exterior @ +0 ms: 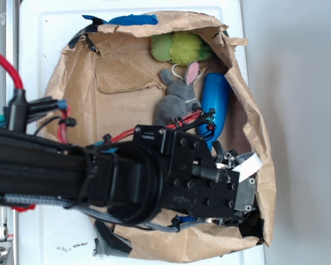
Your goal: Grab the blue sponge.
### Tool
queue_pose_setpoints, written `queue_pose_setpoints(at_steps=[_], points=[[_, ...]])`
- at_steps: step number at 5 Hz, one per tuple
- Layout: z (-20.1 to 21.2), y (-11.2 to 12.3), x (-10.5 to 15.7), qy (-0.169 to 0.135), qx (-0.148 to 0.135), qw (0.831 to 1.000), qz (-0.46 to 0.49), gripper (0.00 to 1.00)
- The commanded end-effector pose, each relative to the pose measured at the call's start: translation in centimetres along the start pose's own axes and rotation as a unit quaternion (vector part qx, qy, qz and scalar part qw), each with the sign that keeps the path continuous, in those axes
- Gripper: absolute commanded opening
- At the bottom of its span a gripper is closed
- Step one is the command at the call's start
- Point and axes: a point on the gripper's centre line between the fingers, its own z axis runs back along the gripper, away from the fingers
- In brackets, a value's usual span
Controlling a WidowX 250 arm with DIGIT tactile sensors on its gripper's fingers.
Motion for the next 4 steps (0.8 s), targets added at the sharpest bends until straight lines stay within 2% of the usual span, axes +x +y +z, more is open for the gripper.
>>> queue_pose_setpoints(at_steps=[1, 3, 4], points=[[1.1, 1.4, 0.9, 0.001, -0.014, 1.000, 0.009, 0.00], [5.9, 3.6, 2.3, 0.046, -0.043, 0.998, -0.001, 0.00], [8.3, 5.3, 2.8, 0.032, -0.046, 0.998, -0.025, 0.00]])
